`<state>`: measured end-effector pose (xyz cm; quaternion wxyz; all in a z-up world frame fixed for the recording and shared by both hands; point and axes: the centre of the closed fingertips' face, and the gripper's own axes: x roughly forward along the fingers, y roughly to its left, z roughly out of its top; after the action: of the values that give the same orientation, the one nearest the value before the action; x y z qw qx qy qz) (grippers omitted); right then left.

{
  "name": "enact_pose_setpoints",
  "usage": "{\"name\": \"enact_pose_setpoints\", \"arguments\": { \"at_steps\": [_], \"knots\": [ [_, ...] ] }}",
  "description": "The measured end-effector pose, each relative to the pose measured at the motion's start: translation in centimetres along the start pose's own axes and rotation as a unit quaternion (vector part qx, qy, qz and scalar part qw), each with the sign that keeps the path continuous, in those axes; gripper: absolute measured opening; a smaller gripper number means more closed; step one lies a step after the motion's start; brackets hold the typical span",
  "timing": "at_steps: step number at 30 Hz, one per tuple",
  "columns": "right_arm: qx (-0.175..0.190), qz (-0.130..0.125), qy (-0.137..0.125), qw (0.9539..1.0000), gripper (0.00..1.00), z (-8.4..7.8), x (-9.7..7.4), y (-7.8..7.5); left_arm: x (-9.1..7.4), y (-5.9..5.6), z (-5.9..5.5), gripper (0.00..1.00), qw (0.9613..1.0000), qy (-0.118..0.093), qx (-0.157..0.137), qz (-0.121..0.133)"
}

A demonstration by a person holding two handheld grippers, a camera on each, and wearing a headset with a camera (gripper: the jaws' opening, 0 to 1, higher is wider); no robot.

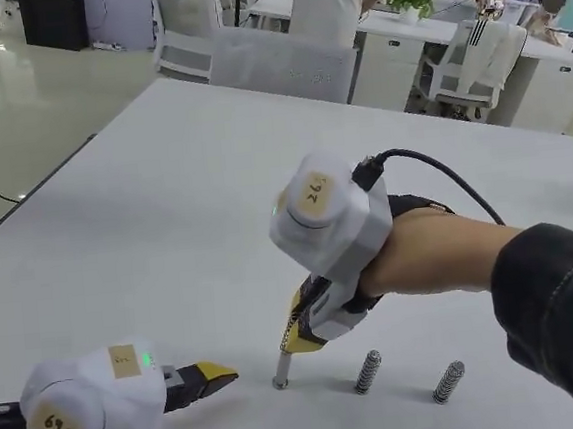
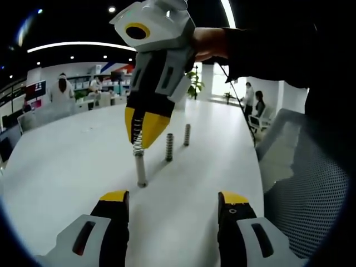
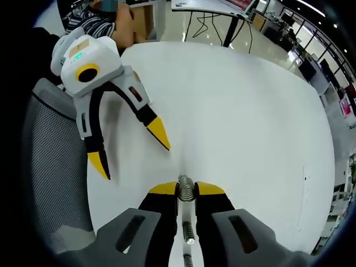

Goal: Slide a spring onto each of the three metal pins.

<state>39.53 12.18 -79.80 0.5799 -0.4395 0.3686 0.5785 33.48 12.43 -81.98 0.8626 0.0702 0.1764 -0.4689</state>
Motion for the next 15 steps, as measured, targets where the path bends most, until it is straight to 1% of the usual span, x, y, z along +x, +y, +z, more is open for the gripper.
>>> {"name": "enact_pose_setpoints", "arguments": {
  "at_steps": [10, 15],
  "knots": [
    [0.006, 0.012, 0.01, 0.9999, 0.09, -0.4, 1.2, 0.0, 0.0, 0.1, 0.0, 0.59, 1.0, 0.001, -0.002, 0.0],
    [0.008, 0.017, 0.014, 0.9997, 0.09, -0.6, 1.8, 0.3, 0.0, 0.1, -0.1, 0.58, 1.0, 0.002, -0.003, -0.001]
  ]
}}
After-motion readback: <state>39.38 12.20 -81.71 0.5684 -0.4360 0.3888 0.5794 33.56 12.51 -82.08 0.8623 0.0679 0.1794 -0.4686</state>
